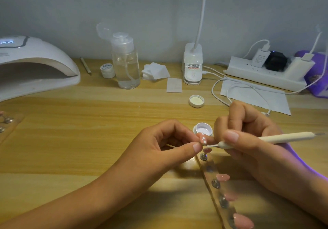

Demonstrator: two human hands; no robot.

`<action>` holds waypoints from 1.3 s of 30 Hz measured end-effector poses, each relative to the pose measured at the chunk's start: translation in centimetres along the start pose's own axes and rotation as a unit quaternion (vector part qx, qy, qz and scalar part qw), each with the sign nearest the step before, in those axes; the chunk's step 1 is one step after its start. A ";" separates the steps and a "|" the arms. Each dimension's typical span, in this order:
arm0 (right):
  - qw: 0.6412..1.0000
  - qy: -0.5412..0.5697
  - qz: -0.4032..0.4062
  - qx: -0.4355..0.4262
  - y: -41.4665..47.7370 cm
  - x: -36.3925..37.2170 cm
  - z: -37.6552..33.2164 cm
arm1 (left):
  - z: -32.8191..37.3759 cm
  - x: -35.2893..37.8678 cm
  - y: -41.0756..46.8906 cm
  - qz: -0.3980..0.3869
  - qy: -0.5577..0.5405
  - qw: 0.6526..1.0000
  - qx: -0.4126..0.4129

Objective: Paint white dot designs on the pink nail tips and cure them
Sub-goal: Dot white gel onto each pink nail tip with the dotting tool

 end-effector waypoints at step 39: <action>0.978 -0.127 0.166 -0.030 2.0 -3.8 0.5 | 0.6 1.4 -1.6 -0.050 0.424 0.857 0.289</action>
Point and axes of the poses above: each hand's wrist, its own y-axis towards the middle knuckle, its own x-axis out of the palm, z = x × y, the point moved 3 cm from there along y, towards the middle knuckle, and after that the axes turned 8 degrees about z, right-handed, at the moved point
